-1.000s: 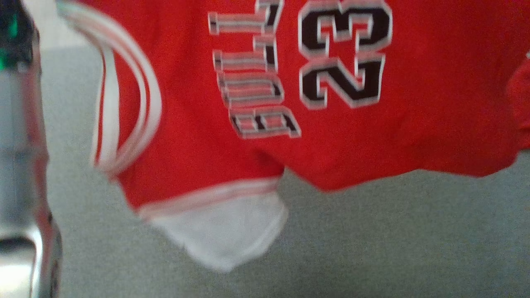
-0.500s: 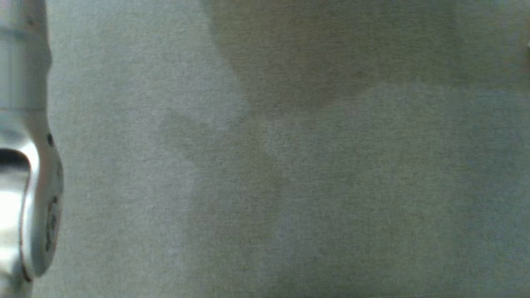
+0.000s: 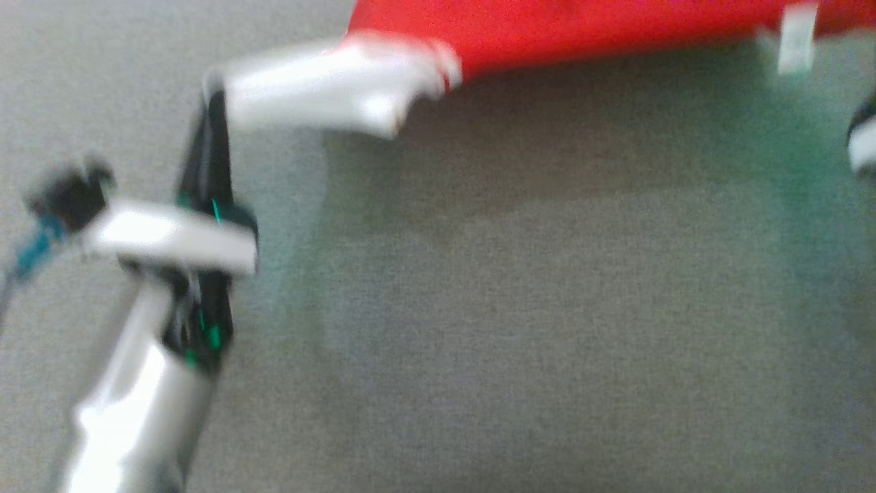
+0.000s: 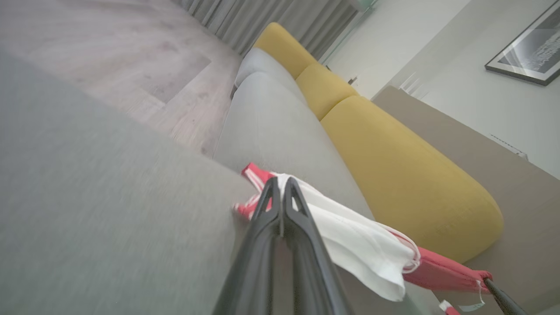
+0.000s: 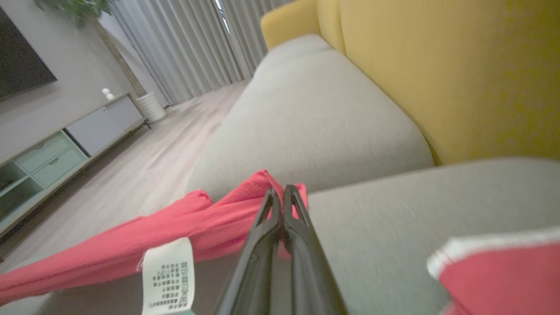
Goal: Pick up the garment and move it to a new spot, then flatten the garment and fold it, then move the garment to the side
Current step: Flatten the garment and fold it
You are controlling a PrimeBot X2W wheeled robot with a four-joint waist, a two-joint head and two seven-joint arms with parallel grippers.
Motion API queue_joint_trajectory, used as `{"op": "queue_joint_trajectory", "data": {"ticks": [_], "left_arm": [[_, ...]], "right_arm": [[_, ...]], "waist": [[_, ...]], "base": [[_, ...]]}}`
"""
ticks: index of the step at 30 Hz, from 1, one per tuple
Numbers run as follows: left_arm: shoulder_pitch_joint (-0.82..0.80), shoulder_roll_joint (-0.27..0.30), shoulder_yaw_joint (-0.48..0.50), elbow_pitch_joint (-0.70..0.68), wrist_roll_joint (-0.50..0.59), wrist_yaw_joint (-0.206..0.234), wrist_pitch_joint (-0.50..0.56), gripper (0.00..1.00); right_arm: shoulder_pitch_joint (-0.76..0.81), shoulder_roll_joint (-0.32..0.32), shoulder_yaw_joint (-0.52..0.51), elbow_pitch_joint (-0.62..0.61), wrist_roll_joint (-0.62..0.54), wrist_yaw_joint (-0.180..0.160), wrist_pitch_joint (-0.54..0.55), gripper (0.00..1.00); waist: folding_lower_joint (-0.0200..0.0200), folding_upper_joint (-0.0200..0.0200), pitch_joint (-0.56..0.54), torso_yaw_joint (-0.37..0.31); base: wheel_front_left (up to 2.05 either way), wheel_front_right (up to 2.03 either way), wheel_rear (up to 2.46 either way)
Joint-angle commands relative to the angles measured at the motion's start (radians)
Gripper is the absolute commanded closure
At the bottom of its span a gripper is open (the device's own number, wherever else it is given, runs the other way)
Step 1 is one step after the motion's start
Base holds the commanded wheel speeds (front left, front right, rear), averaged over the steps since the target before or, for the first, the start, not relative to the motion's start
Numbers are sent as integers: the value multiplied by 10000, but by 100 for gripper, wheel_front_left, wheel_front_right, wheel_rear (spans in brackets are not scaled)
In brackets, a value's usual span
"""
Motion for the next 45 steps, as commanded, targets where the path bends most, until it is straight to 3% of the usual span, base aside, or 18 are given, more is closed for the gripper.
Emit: {"op": "queue_joint_trajectory", "data": {"ticks": [1, 8, 15, 23, 33, 45], "left_arm": [[555, 551, 430, -617, -194, 37, -148, 100], [4182, 695, 138, -2383, -427, 763, -372, 100], [6418, 619, 74, -3429, -581, 1604, -687, 100], [7499, 494, 175, -4511, -1055, 2223, -601, 100], [5355, -109, 86, -3905, -1331, 2079, -66, 100], [1927, -724, -251, -1022, -860, 912, 79, 100]], "right_arm": [[679, -417, -205, -311, 269, -7, 52, 100], [3884, -421, -854, -1325, 994, -7, 165, 100], [6382, -209, -1658, -2486, 1011, -7, 241, 100], [8459, 527, -3271, -4341, 493, -7, 970, 100], [7523, 1945, -4322, -4663, -540, -7, 2195, 100], [5117, 2163, -3908, -3489, -1674, -7, 2419, 100]], "waist": [[3, 0, -466, 80], [3, 0, -1290, 7], [3, 0, -1831, -22], [3, 0, -2006, -47], [3, 0, -1471, 100], [3, 0, -416, 227]], "base": [[0, 0, 0], [0, 0, 0], [0, 0, 0], [0, 0, 0], [0, 0, 0], [0, 0, 0]]}}
